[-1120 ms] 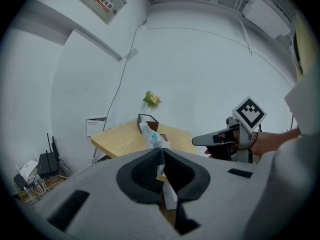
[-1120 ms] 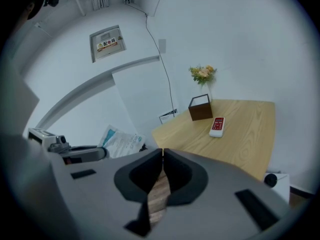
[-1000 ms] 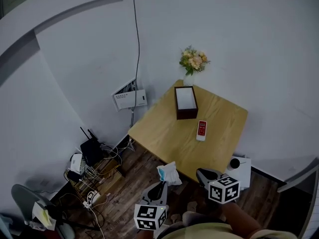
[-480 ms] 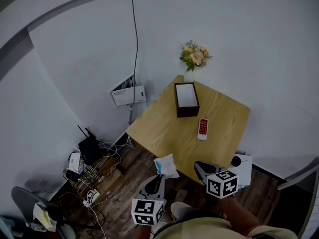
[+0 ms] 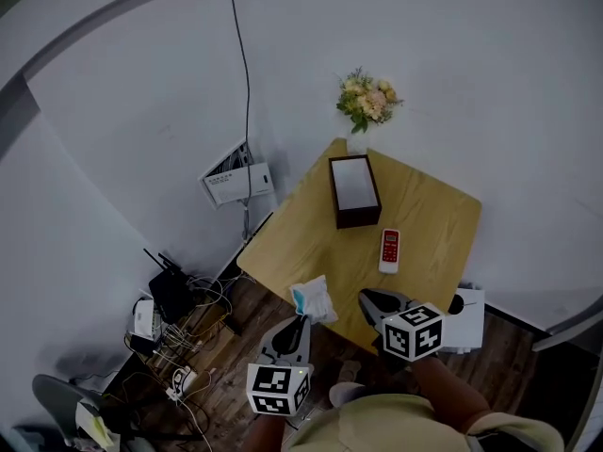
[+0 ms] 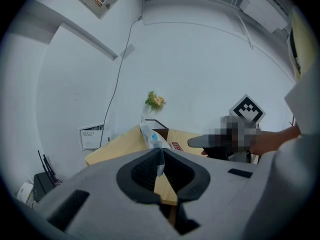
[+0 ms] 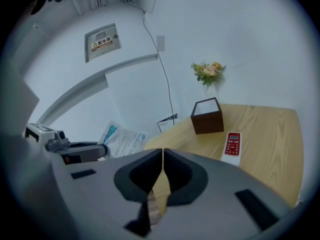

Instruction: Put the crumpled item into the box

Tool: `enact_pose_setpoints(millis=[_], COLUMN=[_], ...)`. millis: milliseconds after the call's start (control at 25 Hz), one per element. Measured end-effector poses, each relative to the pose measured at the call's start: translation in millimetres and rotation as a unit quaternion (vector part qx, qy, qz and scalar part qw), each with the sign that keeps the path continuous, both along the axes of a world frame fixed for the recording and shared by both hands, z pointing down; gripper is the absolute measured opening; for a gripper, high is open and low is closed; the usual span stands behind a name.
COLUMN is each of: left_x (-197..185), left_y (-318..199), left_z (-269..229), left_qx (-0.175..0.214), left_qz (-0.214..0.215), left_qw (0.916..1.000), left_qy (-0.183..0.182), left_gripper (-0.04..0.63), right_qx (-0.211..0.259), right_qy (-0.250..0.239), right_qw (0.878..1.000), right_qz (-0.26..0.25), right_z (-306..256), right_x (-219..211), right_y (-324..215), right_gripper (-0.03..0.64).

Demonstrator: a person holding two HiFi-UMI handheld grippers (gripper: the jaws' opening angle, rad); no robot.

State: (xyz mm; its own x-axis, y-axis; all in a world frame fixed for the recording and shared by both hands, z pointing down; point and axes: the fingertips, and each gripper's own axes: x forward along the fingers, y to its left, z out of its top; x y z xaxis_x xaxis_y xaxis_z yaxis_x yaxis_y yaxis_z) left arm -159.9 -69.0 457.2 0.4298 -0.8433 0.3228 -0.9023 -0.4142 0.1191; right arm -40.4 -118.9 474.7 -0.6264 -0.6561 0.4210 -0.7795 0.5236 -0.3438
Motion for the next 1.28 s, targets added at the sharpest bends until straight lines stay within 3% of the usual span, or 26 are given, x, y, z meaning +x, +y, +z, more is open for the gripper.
enact_pose_setpoints(millis=[640, 1280], left_x=[19, 61], left_y=[-80, -149], left_z=[-5, -34], left_qx=[-0.006, 0.037], left_qz=[0.040, 0.111], left_qw=[0.9991, 0.9930], left_qy=[-0.013, -0.020], left_gripper=[0.031, 0.031], right_qx=[-0.007, 0.025], right_qy=[-0.015, -0.022], right_qw=[0.999, 0.997], right_qz=[0.027, 0.076], right_z=[0, -16], right_x=[15, 43], right_y=[-61, -79], right_gripper=[0.031, 0.031])
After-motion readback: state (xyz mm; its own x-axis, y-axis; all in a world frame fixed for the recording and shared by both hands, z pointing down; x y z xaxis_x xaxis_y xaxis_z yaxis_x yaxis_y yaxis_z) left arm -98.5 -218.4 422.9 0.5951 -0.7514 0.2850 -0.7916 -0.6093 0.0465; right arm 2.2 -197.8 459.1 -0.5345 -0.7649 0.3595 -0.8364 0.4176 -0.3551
